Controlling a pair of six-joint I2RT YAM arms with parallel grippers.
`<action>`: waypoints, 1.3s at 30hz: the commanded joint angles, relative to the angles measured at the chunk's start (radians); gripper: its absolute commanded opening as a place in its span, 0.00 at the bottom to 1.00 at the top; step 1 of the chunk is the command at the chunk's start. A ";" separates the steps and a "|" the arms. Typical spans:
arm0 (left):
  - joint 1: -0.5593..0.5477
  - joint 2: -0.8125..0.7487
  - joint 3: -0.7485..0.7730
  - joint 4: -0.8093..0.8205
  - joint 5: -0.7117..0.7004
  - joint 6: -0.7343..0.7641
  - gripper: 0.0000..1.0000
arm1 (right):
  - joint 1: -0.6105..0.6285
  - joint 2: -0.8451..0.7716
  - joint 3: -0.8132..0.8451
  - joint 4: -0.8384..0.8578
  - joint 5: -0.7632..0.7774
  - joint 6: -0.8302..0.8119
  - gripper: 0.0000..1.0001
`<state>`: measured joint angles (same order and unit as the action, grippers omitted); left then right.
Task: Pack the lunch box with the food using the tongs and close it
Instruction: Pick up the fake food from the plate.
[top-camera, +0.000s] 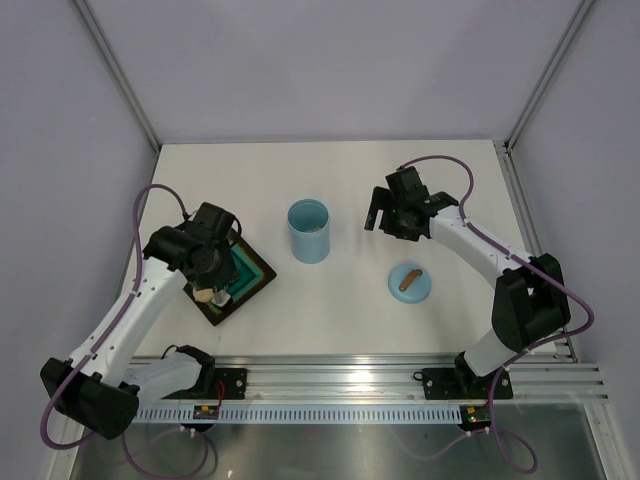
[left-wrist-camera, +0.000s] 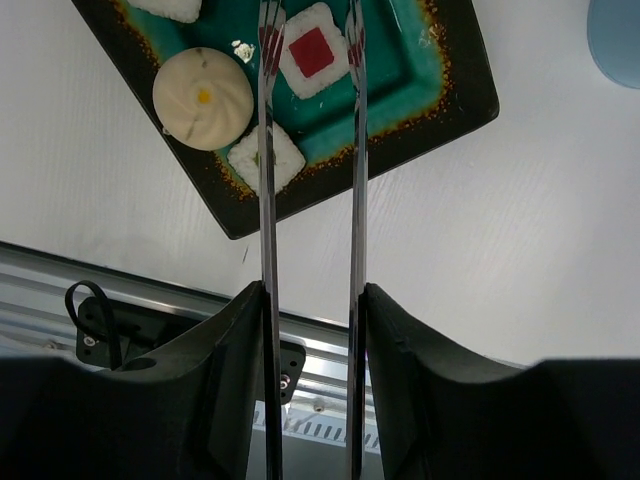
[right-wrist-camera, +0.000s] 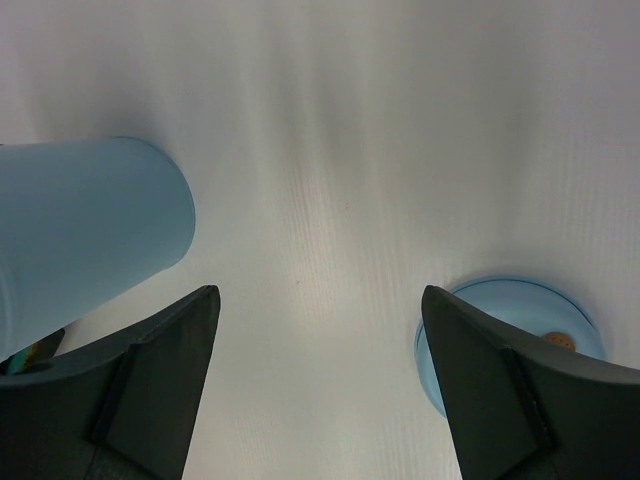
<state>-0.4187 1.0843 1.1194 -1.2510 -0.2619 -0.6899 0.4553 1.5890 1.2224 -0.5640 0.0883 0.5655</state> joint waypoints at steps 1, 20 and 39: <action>0.005 -0.032 -0.009 0.053 0.012 -0.040 0.47 | 0.008 -0.035 -0.003 0.035 0.001 -0.001 0.90; 0.005 -0.067 -0.084 0.073 0.026 -0.111 0.54 | 0.006 -0.023 0.005 0.047 -0.018 -0.001 0.90; 0.003 -0.073 -0.106 0.098 0.003 -0.129 0.58 | 0.006 -0.021 -0.003 0.055 -0.027 0.004 0.90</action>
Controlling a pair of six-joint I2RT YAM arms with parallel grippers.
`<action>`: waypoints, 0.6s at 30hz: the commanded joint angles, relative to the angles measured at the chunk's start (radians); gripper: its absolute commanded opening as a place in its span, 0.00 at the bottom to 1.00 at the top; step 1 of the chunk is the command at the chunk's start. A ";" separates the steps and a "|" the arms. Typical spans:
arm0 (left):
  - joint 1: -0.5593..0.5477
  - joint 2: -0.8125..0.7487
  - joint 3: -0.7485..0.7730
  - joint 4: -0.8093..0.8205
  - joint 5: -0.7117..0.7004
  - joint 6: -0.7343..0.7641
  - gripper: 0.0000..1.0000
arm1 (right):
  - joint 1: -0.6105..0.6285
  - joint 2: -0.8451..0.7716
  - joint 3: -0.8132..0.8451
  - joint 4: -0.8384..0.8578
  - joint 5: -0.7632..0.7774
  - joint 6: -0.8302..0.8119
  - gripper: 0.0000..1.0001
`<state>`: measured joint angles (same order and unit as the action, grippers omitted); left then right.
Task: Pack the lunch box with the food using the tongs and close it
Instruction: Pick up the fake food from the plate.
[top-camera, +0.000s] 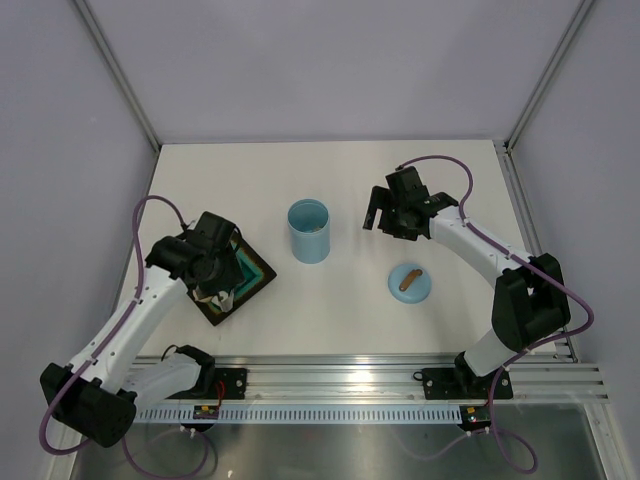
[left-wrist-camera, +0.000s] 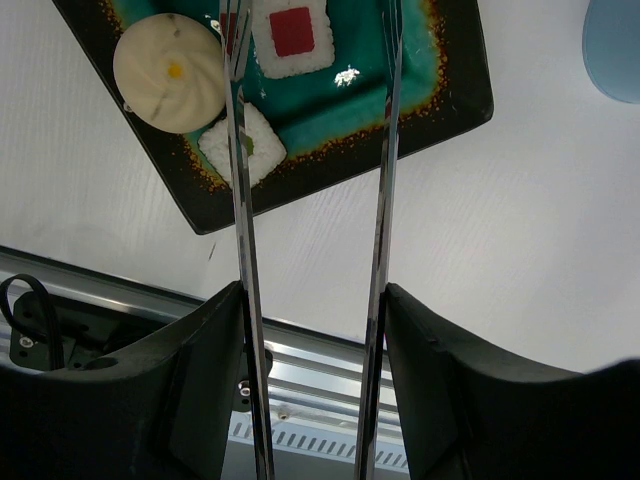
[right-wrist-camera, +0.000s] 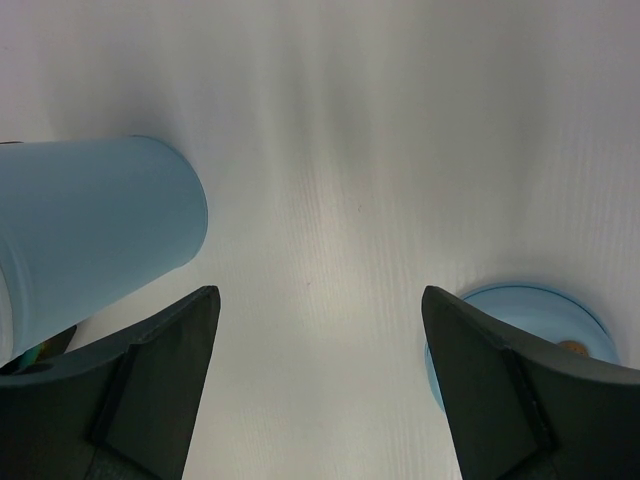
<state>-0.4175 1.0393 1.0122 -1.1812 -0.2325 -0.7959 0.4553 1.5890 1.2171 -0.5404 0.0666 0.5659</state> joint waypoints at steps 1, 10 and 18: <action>0.003 -0.031 0.002 0.025 -0.028 -0.023 0.58 | 0.006 -0.020 0.005 0.033 -0.005 0.003 0.90; 0.003 -0.054 0.029 -0.004 -0.059 -0.023 0.57 | 0.006 -0.021 -0.005 0.039 -0.013 0.011 0.90; 0.003 -0.055 0.042 -0.020 -0.077 -0.019 0.57 | 0.006 -0.026 -0.007 0.040 -0.019 0.014 0.90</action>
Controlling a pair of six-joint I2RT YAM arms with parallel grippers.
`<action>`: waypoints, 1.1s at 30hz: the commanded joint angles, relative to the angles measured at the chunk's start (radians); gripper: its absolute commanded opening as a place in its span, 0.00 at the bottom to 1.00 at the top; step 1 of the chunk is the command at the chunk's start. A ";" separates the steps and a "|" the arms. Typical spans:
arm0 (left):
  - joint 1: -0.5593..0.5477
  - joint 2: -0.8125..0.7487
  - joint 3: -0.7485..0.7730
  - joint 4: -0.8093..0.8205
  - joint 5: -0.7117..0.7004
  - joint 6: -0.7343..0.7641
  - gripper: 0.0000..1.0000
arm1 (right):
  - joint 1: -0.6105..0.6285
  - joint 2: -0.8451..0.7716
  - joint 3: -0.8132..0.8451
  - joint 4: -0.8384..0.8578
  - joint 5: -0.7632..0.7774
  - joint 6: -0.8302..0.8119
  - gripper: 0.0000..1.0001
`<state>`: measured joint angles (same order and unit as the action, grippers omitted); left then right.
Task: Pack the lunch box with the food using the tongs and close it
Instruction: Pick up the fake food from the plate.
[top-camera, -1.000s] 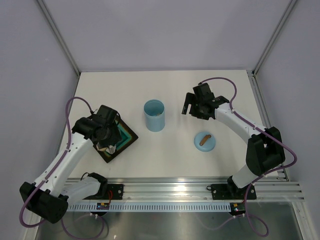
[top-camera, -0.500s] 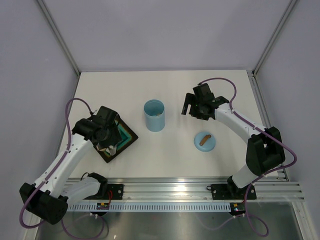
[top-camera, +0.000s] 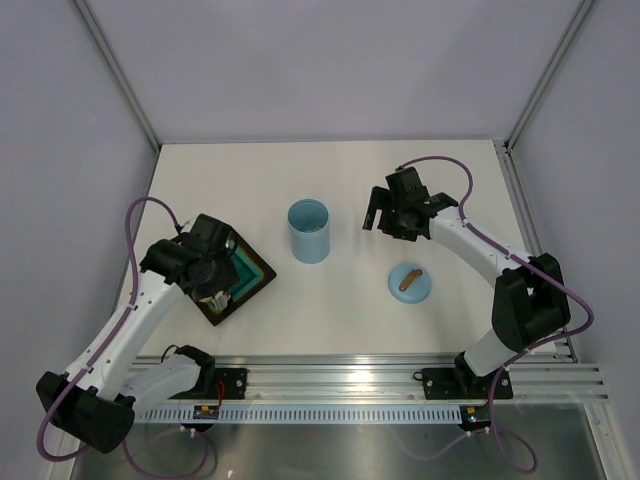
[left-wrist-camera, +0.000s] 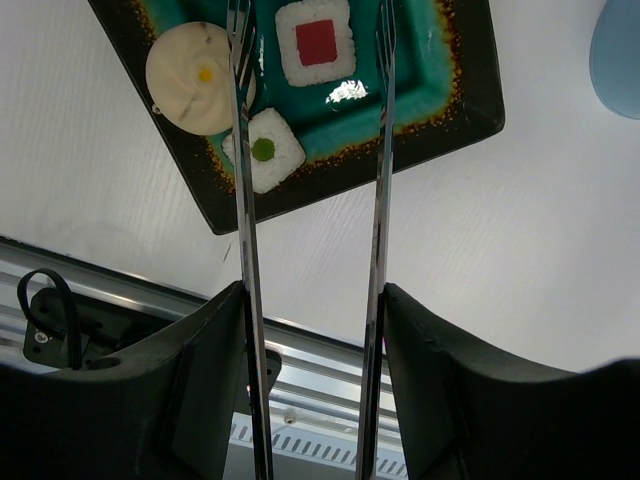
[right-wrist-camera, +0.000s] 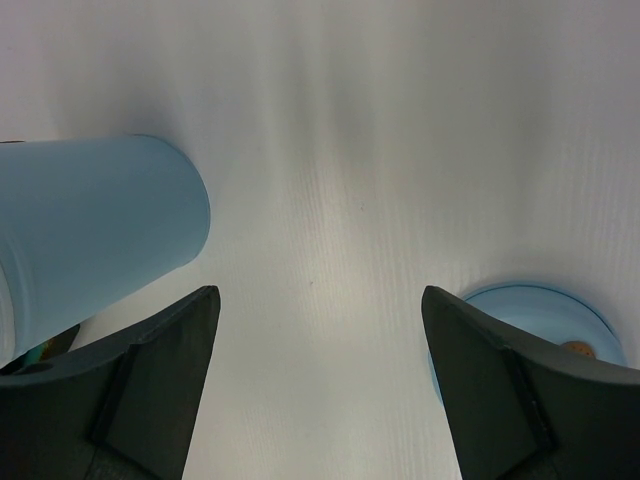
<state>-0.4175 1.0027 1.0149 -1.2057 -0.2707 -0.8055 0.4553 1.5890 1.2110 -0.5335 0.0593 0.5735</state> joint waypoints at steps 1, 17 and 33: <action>0.002 -0.018 0.037 0.009 -0.036 -0.008 0.57 | 0.006 -0.027 -0.002 0.033 -0.012 0.006 0.90; 0.003 0.016 -0.048 0.074 0.008 -0.008 0.56 | 0.006 -0.034 -0.011 0.032 -0.009 0.008 0.90; 0.003 0.007 0.046 0.063 0.025 0.020 0.27 | 0.006 -0.049 -0.021 0.033 0.001 0.012 0.90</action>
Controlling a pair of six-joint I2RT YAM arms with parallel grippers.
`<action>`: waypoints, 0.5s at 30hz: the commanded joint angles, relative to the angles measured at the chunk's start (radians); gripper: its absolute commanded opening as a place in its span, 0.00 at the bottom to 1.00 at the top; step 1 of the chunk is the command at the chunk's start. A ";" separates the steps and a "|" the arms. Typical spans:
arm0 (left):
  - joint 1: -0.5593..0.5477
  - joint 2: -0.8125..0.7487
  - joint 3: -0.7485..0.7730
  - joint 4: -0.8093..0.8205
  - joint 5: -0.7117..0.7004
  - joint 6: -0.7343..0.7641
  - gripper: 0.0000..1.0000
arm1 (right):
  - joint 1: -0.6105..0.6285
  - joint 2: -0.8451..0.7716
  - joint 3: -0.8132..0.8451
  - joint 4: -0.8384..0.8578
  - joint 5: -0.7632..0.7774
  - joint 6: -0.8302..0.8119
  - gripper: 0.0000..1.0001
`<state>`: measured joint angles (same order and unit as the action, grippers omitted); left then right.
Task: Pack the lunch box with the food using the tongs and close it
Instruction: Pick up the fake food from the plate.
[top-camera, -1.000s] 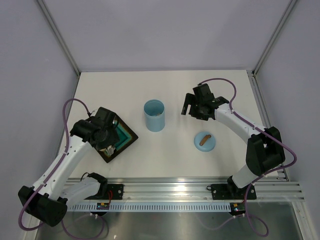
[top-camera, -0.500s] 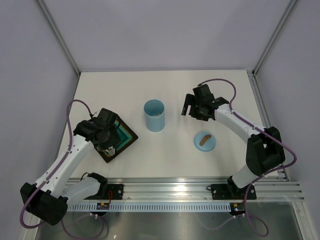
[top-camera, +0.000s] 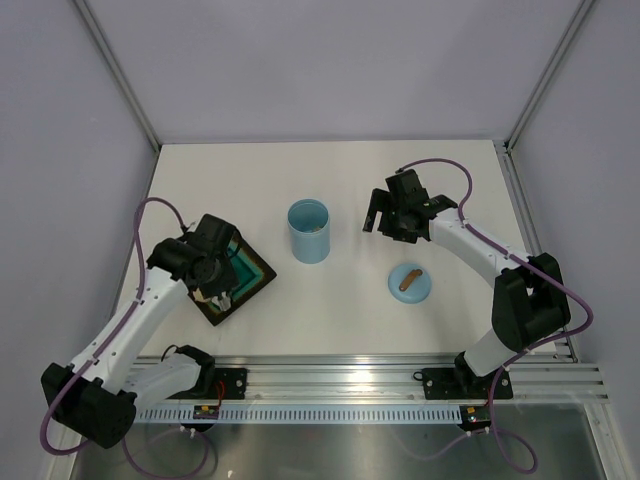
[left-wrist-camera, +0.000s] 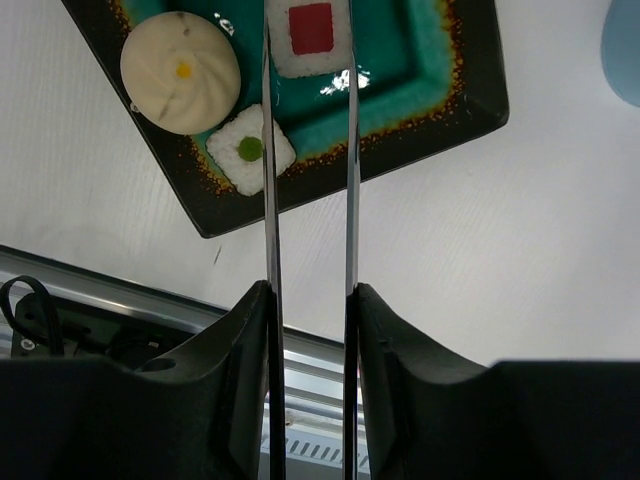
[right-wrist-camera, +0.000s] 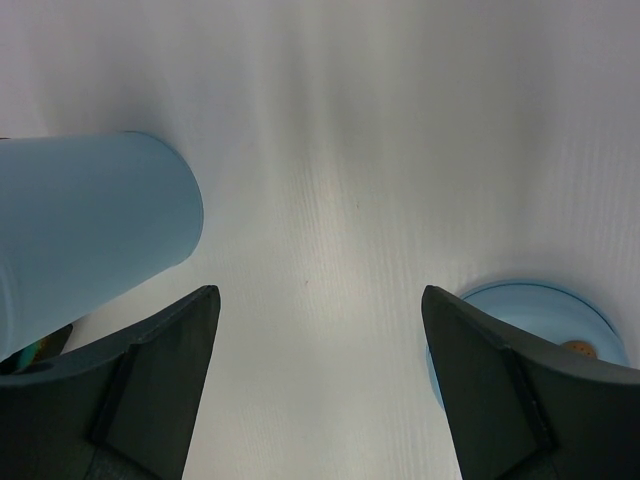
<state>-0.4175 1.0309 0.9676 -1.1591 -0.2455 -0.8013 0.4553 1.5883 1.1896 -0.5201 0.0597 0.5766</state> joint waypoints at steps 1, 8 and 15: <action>0.002 -0.019 0.111 0.007 0.005 0.023 0.27 | 0.006 -0.051 0.001 0.020 0.002 0.009 0.90; 0.002 -0.003 0.304 -0.040 0.044 0.155 0.26 | 0.006 -0.054 0.013 0.014 0.014 0.005 0.90; -0.009 0.044 0.448 0.056 0.198 0.264 0.27 | 0.006 -0.076 0.027 -0.001 0.034 0.009 0.90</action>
<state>-0.4183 1.0504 1.3476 -1.1900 -0.1337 -0.6125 0.4553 1.5650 1.1896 -0.5209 0.0639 0.5781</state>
